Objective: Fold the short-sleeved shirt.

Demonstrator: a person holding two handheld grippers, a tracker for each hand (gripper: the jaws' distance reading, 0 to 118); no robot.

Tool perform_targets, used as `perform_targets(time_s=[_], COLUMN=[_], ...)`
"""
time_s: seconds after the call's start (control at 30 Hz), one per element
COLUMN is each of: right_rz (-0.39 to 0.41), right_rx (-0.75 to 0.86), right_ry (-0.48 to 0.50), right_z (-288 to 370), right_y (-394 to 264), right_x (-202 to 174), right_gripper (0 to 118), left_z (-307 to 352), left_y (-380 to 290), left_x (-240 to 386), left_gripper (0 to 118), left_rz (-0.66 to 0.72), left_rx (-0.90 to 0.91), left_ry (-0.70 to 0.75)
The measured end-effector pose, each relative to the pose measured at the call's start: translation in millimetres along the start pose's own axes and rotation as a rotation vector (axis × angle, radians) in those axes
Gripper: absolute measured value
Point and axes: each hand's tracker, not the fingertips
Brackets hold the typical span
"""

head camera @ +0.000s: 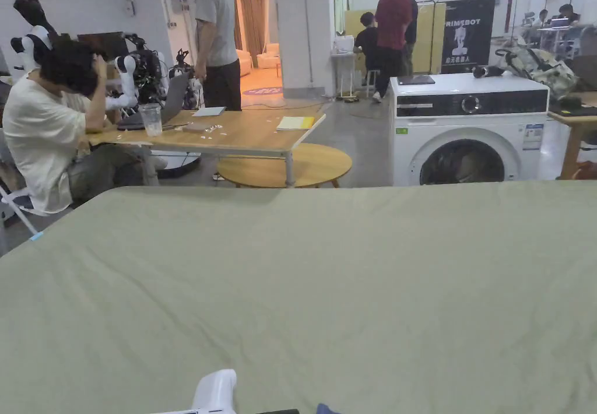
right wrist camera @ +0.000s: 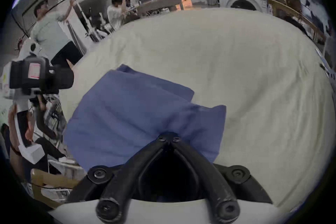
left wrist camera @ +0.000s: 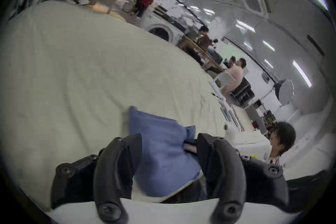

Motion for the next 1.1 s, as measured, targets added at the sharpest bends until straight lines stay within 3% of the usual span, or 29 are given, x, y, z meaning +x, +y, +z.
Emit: perform_targets(time_s=[0.23,0.3,0.37,0.4,0.57,0.7,0.9,1.0,1.1], right_rz=[-0.004,-0.003,0.004,0.002,0.001,-0.045,0.110,0.119,0.127], right_rx=[0.015,0.012,0.018,0.023,0.065,0.212,0.308,0.262,0.246], right_ry=[-0.010,-0.014,-0.023,-0.024,-0.009,0.114,0.264,0.345,0.363], right_z=[1.6,1.3,1.0,1.0,13.7,32.1,9.2,-12.5,-32.2], right_y=[-4.9,-4.5,-6.5,-7.4,-7.5,5.0,51.7,68.9,75.6], right_x=[-0.2,-0.7,-2.3,-2.2,-5.8,-32.1,-115.4,-144.3,-161.4], right_gripper=[0,0,0,0,0,0,0,0,0], left_z=[-80.8,-102.4,-97.0,-97.4,-85.1,-50.9,82.8,151.1,188.8], left_y=[-22.1,-37.9,-40.7,-40.5,-40.7,-24.6,22.5,48.3,68.4], left_x=[-30.1,-31.8,-28.4,-28.3,-26.1,-32.7,-123.5,-192.2,-227.0], left_gripper=[62,62,40,36,33,32,32,32,32], left_rz=[0.191,0.261,0.271,0.267,0.283,0.318,0.286,0.310,0.283], left_rx=[-0.163,-0.203,-0.119,-0.135,-0.106,-0.028,0.147,0.178,0.176], left_ry=[-0.080,-0.191,-0.146,-0.140,-0.144,-0.213,0.000,0.187,0.366])
